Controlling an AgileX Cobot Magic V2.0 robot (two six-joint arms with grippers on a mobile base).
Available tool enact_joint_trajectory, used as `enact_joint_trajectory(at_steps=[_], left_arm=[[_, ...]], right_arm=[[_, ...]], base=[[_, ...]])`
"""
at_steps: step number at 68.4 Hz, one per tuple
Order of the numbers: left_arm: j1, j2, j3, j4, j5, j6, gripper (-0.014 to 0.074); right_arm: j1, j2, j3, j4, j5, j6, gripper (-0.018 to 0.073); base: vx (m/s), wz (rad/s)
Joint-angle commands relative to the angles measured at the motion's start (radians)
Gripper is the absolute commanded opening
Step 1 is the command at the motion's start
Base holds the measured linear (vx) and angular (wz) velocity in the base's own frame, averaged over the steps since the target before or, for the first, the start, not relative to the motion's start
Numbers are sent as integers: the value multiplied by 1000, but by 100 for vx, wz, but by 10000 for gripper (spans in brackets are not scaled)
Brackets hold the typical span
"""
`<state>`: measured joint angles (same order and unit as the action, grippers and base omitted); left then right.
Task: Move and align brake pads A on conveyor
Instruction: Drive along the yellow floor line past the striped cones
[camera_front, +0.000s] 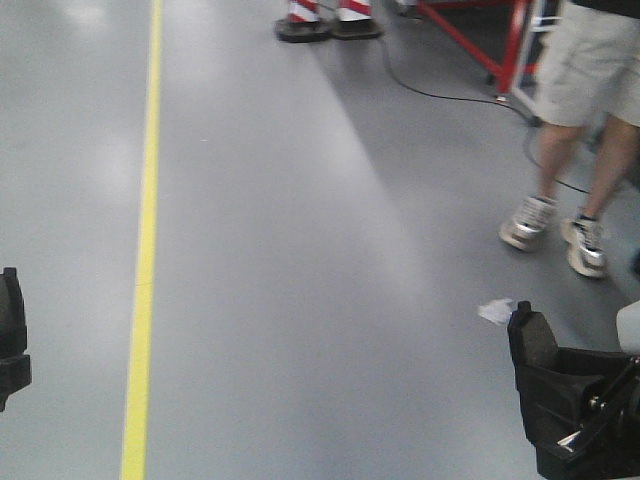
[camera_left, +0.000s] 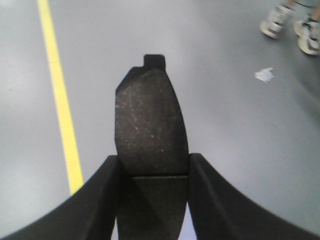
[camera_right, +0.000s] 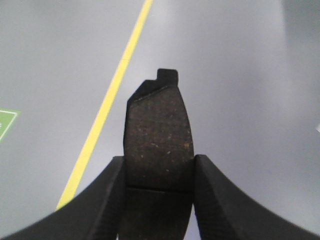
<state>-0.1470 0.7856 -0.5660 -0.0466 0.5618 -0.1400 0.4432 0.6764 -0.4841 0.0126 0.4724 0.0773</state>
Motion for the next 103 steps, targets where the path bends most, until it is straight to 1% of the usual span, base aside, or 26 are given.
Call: enact_joint_trajectory(at_steps=[1,24,45,64,103], left_arm=[[-4,-13,-31,-3,-79,0,4],[-4,-13,-31,-3,-79,0,4],[-4,-13,-31,-3,-78,0,4],[-4,-13,-31,-3,-78,0,4],[-4,-13,-31,-3,-78,0,4]], right_arm=[[-4,-7,-28,-3,-82,-12,-6],[-4,-7,-28,-3,-82,-12,-6],[-4,-7,-28,-3,-82,-12,-6],[-4,-7,-28,-3,-82,-12,-6],[-4,-7,-28,-3,-81,-12,-6]], base=[[17,64],[18,54],[26,27],[38,5],[44,-8]])
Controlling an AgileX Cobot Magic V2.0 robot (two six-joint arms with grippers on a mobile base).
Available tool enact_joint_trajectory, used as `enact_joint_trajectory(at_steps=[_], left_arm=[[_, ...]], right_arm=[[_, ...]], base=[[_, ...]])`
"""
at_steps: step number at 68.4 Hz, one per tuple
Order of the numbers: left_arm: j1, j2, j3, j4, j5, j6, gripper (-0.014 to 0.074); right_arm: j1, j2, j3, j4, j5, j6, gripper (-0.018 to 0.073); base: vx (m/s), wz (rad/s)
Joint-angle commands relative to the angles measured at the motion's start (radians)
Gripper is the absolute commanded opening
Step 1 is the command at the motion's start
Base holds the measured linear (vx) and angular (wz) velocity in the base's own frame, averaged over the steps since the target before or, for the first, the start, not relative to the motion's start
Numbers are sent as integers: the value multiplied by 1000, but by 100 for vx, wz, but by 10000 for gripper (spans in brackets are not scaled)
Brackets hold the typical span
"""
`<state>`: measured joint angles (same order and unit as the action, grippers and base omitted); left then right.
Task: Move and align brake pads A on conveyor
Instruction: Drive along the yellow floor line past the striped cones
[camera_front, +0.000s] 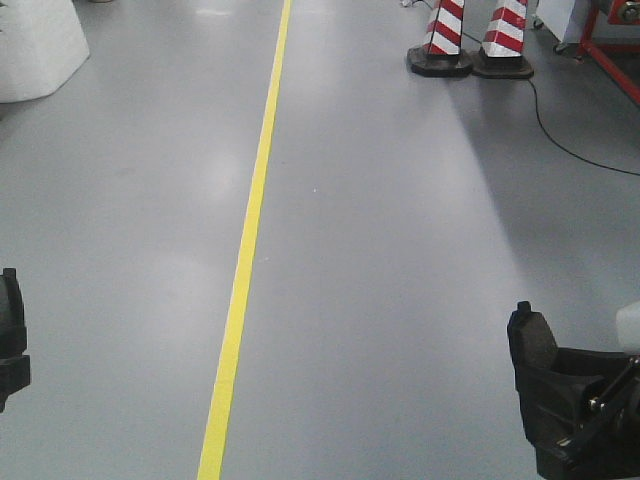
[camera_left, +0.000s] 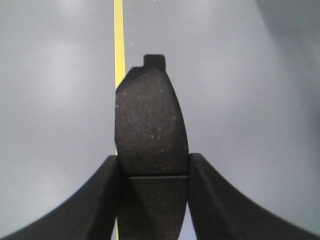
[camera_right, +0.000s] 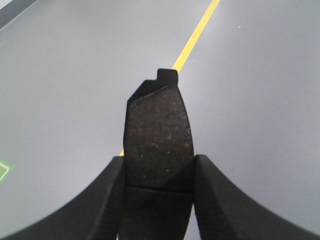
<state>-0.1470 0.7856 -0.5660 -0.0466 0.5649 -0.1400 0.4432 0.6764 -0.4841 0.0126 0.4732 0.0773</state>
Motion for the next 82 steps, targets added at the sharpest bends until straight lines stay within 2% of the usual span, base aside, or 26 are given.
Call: enact_joint_trajectory(at_steps=[1,82], left_arm=[[-4,-13,-31,-3,-81,0,4],[-4,-13,-31,-3,-82,0,4]], right_arm=[[-4,-7,-28,-3,-82,-12,-6],[-4,-7,-28,-3,-82,-12,-6]], base=[[45,-8],[47,-4]])
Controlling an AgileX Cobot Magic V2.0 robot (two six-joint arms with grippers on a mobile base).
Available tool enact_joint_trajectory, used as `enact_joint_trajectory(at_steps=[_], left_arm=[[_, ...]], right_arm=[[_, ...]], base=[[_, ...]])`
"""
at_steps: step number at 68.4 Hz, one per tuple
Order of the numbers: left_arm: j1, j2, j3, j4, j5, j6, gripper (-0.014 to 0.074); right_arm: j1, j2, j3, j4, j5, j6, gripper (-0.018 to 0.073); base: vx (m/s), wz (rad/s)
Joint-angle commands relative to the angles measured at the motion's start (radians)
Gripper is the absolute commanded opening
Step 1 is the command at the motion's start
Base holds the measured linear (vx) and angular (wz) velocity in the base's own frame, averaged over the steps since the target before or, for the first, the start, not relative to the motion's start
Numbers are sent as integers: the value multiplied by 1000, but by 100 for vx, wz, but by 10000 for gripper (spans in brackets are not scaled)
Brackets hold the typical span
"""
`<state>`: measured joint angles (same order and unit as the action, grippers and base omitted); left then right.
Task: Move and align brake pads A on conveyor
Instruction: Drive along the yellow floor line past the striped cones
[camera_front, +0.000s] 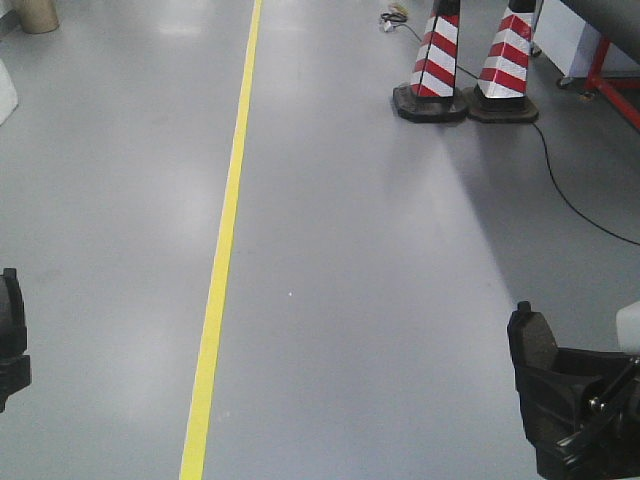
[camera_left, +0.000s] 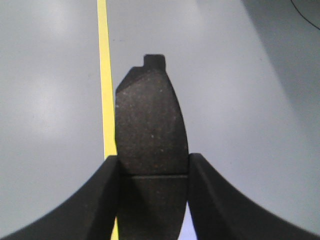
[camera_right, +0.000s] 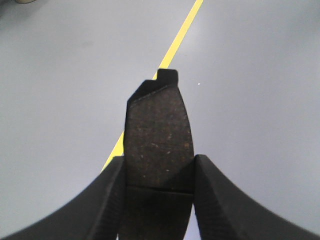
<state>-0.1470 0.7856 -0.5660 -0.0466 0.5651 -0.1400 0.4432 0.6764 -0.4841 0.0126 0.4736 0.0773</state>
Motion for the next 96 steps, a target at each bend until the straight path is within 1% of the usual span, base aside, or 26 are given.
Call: enact_joint_trajectory(at_steps=[1,96], left_arm=[[-4,-13,-31,-3,-82,0,4],[-4,-13,-31,-3,-81,0,4]], right_arm=[[-4,-7,-28,-3,-83,-12,-6],[-4,-7,-28,-3,-66,-12,-6]], base=[[51,-1],[54,1]])
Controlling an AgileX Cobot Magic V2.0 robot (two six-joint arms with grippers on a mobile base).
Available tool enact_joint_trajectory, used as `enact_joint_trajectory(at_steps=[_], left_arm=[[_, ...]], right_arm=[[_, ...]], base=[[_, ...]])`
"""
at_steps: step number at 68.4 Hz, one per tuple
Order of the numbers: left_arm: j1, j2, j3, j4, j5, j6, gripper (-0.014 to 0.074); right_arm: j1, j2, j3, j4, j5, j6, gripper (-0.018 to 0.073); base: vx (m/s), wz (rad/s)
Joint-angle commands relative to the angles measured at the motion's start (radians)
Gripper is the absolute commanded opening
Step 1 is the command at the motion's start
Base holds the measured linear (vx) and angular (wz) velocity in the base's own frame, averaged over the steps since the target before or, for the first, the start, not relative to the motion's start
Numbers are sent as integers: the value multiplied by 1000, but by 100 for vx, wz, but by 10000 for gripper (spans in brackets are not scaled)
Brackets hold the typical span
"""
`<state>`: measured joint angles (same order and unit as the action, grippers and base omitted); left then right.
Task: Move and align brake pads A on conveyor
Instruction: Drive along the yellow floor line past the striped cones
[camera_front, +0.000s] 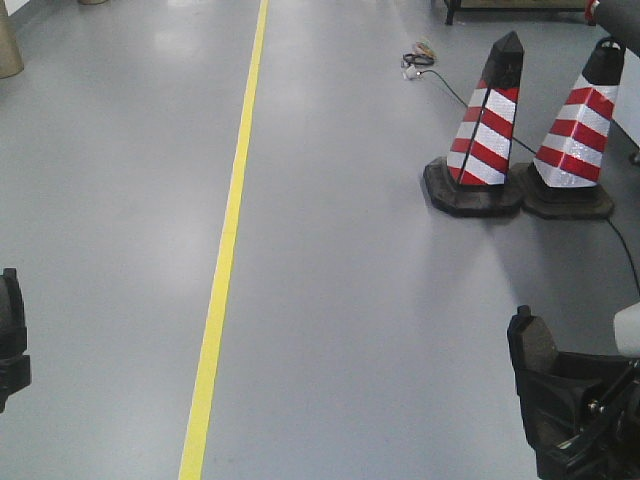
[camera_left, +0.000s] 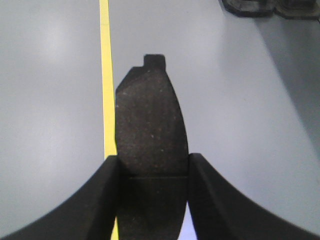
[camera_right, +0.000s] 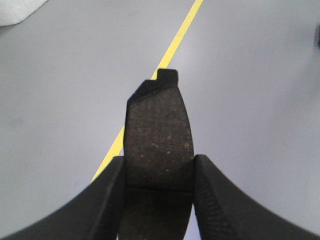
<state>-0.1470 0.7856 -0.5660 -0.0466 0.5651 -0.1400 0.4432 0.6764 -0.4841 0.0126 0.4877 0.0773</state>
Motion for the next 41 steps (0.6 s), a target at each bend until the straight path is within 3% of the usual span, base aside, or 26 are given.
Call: enact_joint_trajectory(at_steps=[1,41], left_arm=[[-4,-13,-31,-3,-81,0,4],[-4,-13,-31,-3,-82,0,4]], right_arm=[[-4,-7,-28,-3,-81,-12,-6],[-4,-7,-28,-3,-83,-12,-6]], base=[[56,1],[54,-4]])
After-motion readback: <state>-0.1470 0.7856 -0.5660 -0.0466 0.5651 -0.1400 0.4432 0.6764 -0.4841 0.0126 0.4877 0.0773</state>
